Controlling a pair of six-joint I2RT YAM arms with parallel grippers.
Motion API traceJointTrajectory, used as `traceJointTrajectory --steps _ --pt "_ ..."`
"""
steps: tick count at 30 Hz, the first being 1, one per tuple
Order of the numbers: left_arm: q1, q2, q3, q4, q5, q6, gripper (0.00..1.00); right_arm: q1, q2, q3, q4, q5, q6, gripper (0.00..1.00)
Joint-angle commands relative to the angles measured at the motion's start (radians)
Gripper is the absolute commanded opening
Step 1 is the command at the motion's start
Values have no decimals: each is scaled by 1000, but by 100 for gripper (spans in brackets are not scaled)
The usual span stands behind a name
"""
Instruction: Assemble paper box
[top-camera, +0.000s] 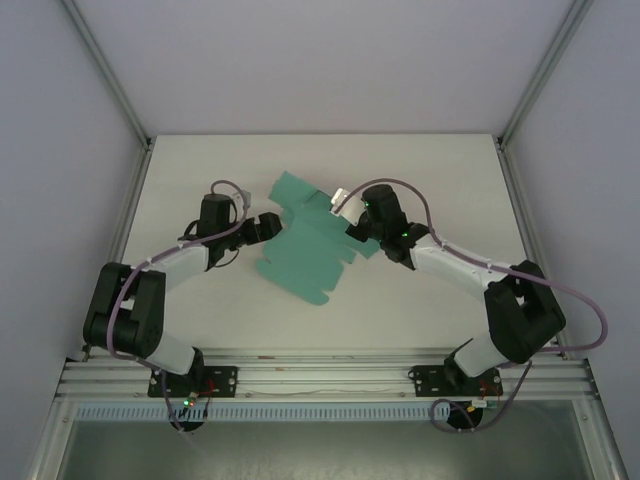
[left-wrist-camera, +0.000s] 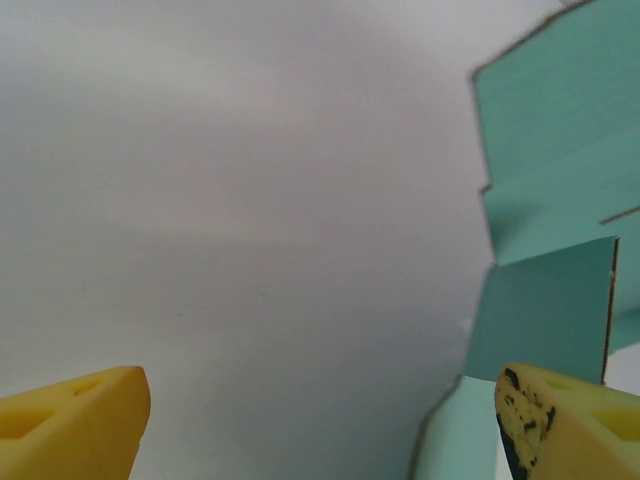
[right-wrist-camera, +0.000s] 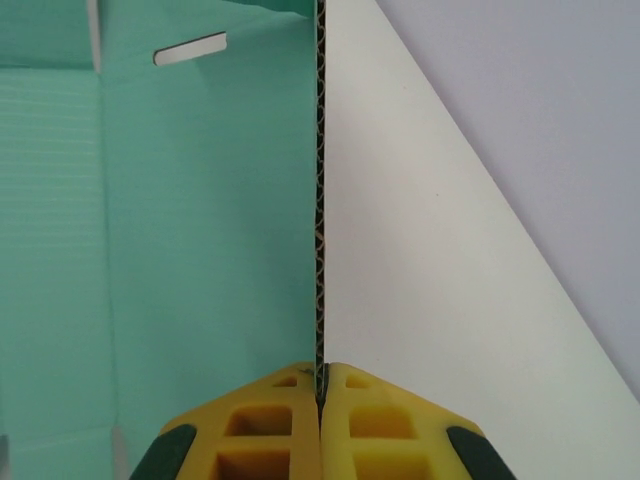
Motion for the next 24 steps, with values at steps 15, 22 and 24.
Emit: traceJointTrajectory --steps 15,22,24 --pt "-50 139 54 226 244 -2 63 0 -14 28 -27 -150 43 0" --pt "-50 164 40 297 290 -57 25 -1 -23 38 -18 -138 38 0" --pt "-50 167 38 309 304 -66 25 0 -28 33 -3 -140 41 0"
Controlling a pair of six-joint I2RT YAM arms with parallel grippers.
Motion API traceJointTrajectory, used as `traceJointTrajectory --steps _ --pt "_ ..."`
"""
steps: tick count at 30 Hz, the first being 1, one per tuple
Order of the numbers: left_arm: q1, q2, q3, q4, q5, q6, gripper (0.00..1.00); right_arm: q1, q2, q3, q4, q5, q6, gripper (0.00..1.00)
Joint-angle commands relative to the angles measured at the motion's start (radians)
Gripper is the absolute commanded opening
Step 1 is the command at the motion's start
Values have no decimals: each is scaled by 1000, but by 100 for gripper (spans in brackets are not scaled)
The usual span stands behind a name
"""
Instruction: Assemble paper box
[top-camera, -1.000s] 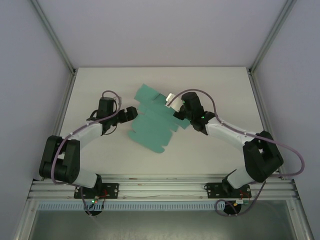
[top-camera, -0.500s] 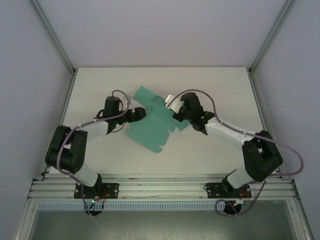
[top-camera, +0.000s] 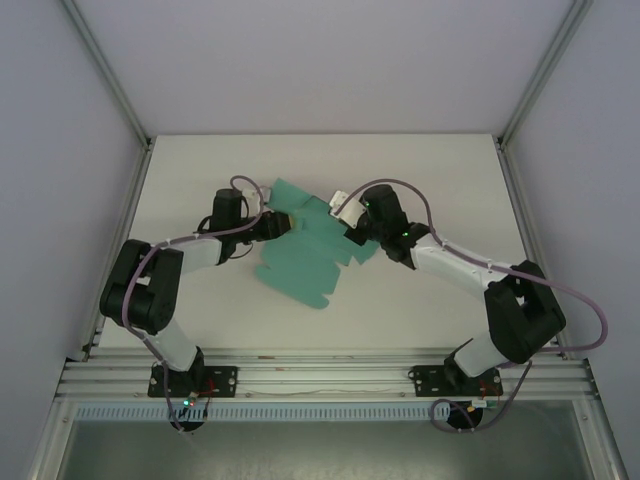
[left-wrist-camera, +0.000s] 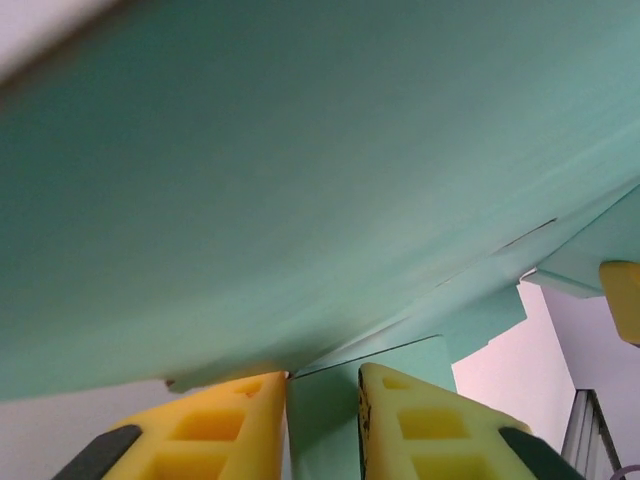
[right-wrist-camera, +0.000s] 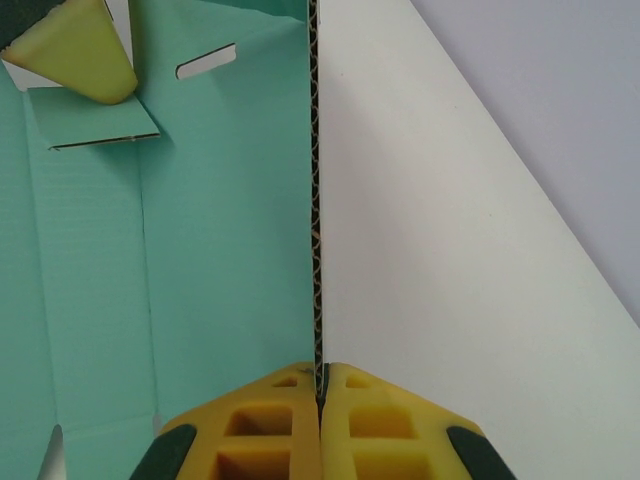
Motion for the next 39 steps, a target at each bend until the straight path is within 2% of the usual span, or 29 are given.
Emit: traceJointTrajectory --steps 1,5,10,17,20,21,22,23,25,27,28,34,37,39 --pt "-8 14 -12 87 73 -22 25 5 -32 27 25 -38 15 0" --pt "-8 16 -22 98 82 -28 17 7 -39 28 42 -48 16 0" --pt "-10 1 -13 2 40 24 0 4 -44 25 45 -48 -9 0" --pt "-35 -27 18 -181 -131 104 0 10 -37 42 -4 -30 -98 0" --pt "-41 -42 27 -223 -160 121 0 25 -28 53 -26 13 -159 0" --pt "-40 -50 22 -221 -160 118 7 29 -26 59 -42 30 -188 0" --pt "-39 -62 15 -217 -163 114 30 33 -23 63 -47 53 -207 0" --pt "-40 -79 13 -222 -168 112 40 34 -19 66 -50 67 -223 0" --pt "-40 -113 11 -246 -202 111 73 35 -14 70 -60 92 -263 0" --pt "-35 -150 18 -300 -257 109 93 42 -9 65 -48 134 -309 0" --pt "-28 -172 23 -331 -286 108 100 49 -4 54 -24 163 -344 0" --pt "59 -291 38 -415 -391 85 100 85 64 -17 170 346 -605 0" --pt "80 -295 109 -504 -543 110 100 90 94 -39 266 355 -658 0" --pt "89 -269 151 -537 -596 106 100 94 113 -61 366 358 -692 0"
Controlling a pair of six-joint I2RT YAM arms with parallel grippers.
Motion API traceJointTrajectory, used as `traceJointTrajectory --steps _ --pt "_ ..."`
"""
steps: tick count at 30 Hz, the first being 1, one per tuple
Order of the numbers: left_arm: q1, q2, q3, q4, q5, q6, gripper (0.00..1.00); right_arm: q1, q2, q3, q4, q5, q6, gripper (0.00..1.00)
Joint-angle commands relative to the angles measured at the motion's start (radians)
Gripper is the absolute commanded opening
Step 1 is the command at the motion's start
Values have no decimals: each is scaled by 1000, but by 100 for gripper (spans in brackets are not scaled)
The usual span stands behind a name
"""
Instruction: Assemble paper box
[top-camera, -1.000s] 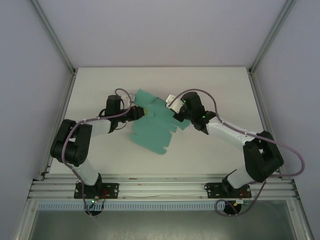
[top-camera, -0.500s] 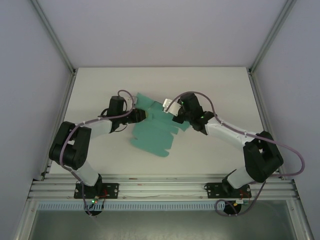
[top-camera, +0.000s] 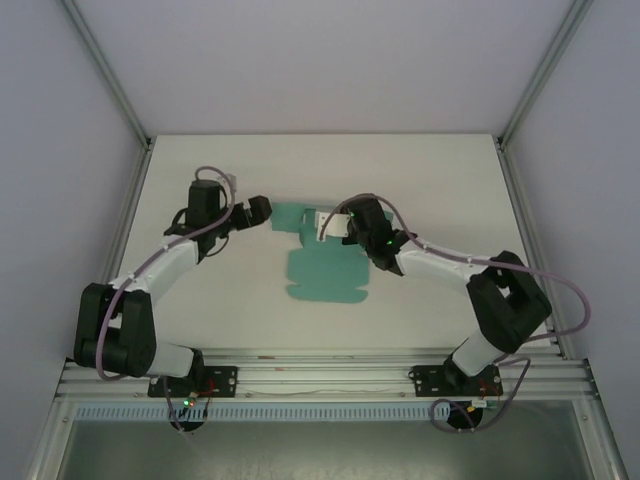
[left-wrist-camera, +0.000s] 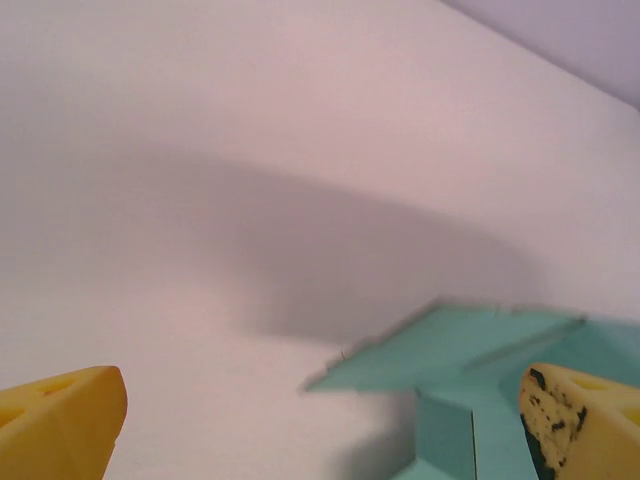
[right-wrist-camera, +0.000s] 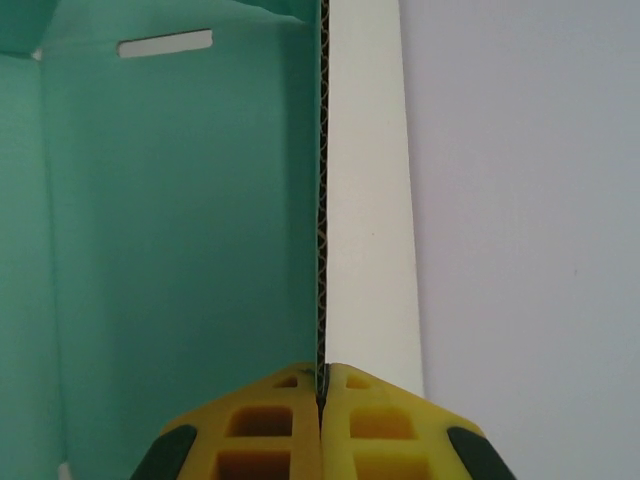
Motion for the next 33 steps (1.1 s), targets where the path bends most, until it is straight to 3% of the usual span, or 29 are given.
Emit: traceJointTrajectory --steps 1,7,13,18,22,28,33 --pt "12 28 74 -85 -171 14 100 11 28 -35 227 68 -128 0" --pt "47 229 243 -103 -130 12 100 28 45 -71 323 48 -167 0" --pt "41 384 348 -104 78 41 100 35 58 -102 402 56 -165 0" --pt "0 381 292 -73 160 90 99 34 70 -80 376 92 -134 0" --pt "-35 336 207 -18 194 87 91 31 65 -74 371 81 -112 0" --pt "-106 258 76 106 167 89 82 35 109 -79 434 122 -160 0" --pt "-163 221 4 193 -40 95 80 35 134 -72 465 139 -162 0"
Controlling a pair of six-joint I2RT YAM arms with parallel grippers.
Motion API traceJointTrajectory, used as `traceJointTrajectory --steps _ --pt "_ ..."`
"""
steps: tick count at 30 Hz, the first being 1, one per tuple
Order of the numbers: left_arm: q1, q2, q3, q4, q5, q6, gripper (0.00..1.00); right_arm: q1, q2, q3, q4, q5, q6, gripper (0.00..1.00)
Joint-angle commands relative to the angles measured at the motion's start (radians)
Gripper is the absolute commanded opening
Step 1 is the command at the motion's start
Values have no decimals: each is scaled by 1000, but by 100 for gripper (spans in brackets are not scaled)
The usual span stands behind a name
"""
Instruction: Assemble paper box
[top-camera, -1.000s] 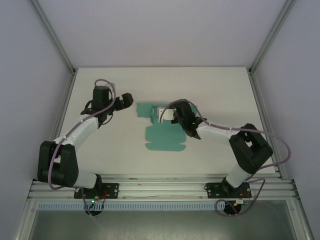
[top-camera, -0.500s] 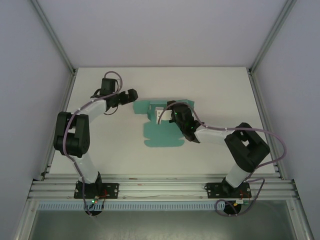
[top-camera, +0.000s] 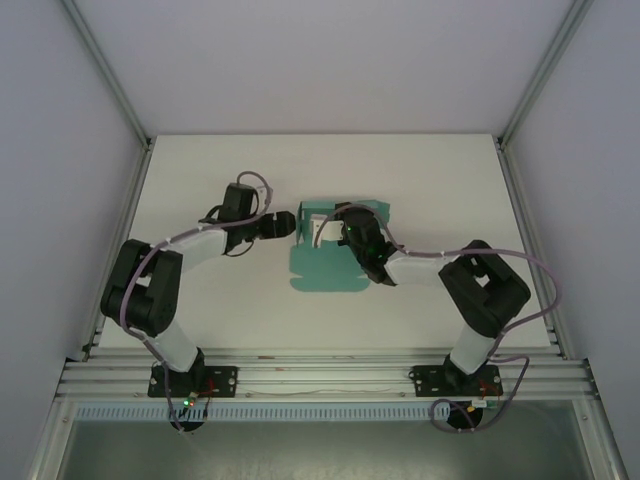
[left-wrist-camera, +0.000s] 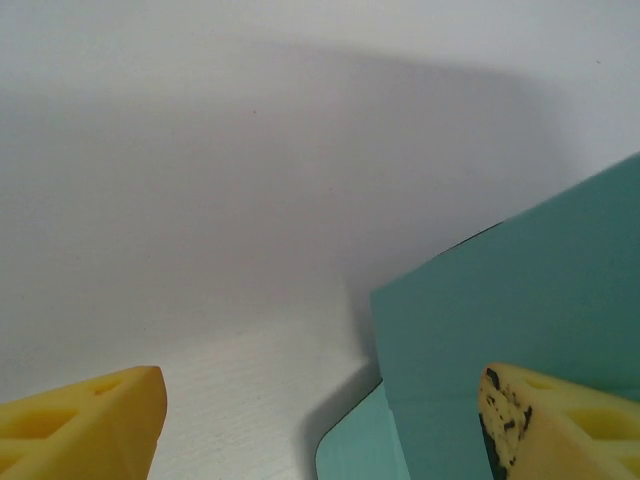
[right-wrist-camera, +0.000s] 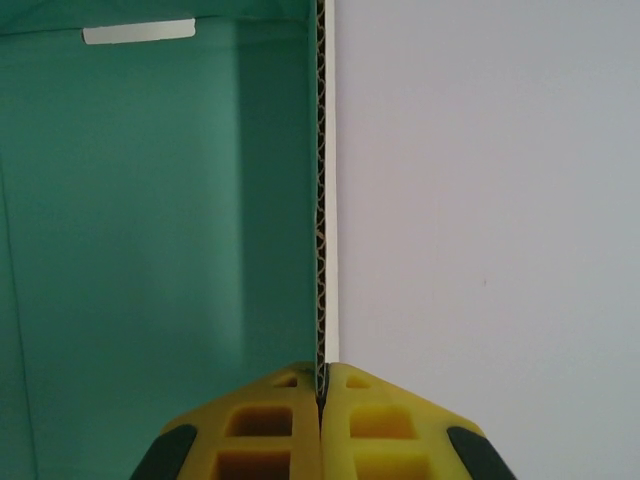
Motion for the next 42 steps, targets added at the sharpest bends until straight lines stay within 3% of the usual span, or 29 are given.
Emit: traceJointTrajectory --steps 1,9,18,24,30,36,42 --pt "-21 -47 -42 122 -116 24 80 4 16 20 66 31 -9 0" --pt "-22 -120 -128 223 -93 75 82 3 28 37 101 58 -43 0" --pt "-28 -42 -171 429 29 49 84 -4 122 16 238 100 -79 0" --pt "-64 28 -159 414 -6 94 82 -3 165 -25 345 98 -75 0" --pt "-92 84 -125 406 -43 141 77 5 130 -78 302 46 -30 0" --pt "-108 123 -96 436 -36 171 77 8 67 -95 105 -16 38 0" --pt "-141 155 -74 451 -92 206 74 14 61 -122 123 -7 32 0"
